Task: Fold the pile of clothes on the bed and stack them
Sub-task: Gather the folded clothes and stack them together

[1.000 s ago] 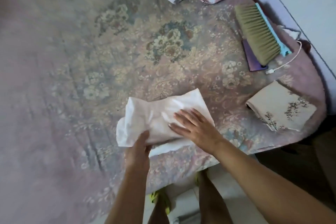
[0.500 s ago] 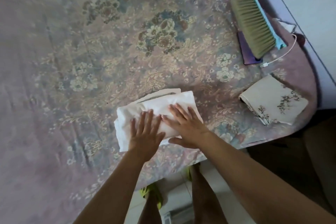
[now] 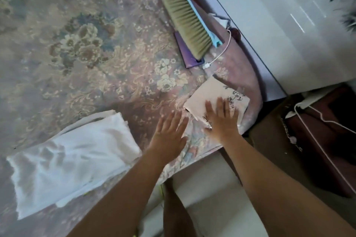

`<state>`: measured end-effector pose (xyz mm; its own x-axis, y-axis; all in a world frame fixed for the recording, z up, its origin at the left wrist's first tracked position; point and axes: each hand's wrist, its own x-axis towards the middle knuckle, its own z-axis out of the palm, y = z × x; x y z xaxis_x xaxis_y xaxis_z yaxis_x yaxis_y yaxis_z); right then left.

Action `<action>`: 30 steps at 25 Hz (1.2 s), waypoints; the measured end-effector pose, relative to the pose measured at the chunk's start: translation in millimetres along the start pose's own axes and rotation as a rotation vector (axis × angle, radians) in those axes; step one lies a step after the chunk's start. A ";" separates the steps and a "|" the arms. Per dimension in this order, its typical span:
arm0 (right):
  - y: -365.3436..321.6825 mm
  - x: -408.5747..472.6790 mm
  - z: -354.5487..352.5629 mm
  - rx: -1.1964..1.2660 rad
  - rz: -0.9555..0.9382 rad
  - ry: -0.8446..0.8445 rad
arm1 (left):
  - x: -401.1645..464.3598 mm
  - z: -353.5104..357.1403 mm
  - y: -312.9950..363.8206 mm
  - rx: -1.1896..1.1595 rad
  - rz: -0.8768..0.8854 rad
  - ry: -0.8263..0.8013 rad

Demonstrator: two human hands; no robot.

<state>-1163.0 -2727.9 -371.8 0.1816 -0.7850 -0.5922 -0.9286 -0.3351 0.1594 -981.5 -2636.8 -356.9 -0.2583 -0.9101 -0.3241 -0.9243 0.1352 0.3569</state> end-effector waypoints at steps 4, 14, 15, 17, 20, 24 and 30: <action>9.2 21.6 38.1 0.036 0.006 0.141 | 90.1 11.4 27.9 -0.523 -0.411 -0.174; 33.4 31.2 36.4 0.129 -0.176 0.427 | 128.2 -22.7 31.4 -1.486 -0.743 -0.081; 31.7 26.7 31.3 0.174 -0.211 0.448 | 120.9 -27.0 28.0 -1.516 -0.736 -0.089; 21.7 12.0 15.3 0.286 -0.290 0.490 | 98.4 -41.0 16.3 -1.573 -0.727 -0.092; -11.0 -9.9 -27.4 0.347 -0.446 0.646 | 50.8 -77.5 -12.5 -1.627 -0.734 -0.021; -94.3 -51.2 -88.4 0.301 -0.680 0.944 | -55.7 -135.7 -66.3 -1.614 -0.629 0.163; -236.8 -103.8 -77.8 0.016 -1.042 0.852 | -213.9 -117.3 -126.3 -1.347 -0.916 0.330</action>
<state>-936.8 -2607.6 -286.6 0.9378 -0.2496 0.2412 -0.2387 -0.9683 -0.0737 -776.5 -2505.2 -229.9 0.4264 -0.5536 -0.7153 0.2087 -0.7093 0.6733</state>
